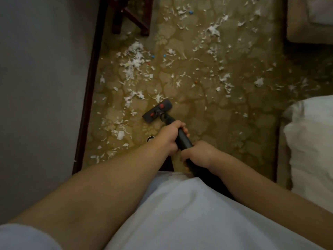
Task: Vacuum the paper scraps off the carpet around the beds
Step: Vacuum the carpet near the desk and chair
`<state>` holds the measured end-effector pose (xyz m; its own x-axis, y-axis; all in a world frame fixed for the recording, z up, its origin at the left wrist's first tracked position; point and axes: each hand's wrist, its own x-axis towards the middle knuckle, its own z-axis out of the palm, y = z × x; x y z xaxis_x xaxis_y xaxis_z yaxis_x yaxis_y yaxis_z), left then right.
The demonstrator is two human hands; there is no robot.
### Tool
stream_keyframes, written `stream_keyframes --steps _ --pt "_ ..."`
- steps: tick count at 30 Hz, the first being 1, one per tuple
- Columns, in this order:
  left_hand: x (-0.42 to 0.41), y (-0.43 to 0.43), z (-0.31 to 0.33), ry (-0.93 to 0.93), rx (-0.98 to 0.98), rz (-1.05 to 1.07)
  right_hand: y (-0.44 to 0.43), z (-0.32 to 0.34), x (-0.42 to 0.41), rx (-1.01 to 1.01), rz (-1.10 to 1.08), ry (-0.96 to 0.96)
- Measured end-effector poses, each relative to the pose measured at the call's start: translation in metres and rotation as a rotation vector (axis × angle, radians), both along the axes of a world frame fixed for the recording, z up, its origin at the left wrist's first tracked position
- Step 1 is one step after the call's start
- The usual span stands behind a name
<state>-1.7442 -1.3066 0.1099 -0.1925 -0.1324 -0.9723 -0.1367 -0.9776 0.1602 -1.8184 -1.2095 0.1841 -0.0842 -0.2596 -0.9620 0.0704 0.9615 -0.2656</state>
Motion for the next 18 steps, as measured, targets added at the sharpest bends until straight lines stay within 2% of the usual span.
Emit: stream_keyframes --steps 9,18 --pt "0.057 -0.139 0.007 0.005 -0.064 0.002 -0.138 -0.002 0.046 -0.069 0.075 -0.013" --pt "0.059 -0.160 0.007 -0.004 -0.043 0.039 -0.159 0.002 0.046 -0.077 0.113 -0.020"
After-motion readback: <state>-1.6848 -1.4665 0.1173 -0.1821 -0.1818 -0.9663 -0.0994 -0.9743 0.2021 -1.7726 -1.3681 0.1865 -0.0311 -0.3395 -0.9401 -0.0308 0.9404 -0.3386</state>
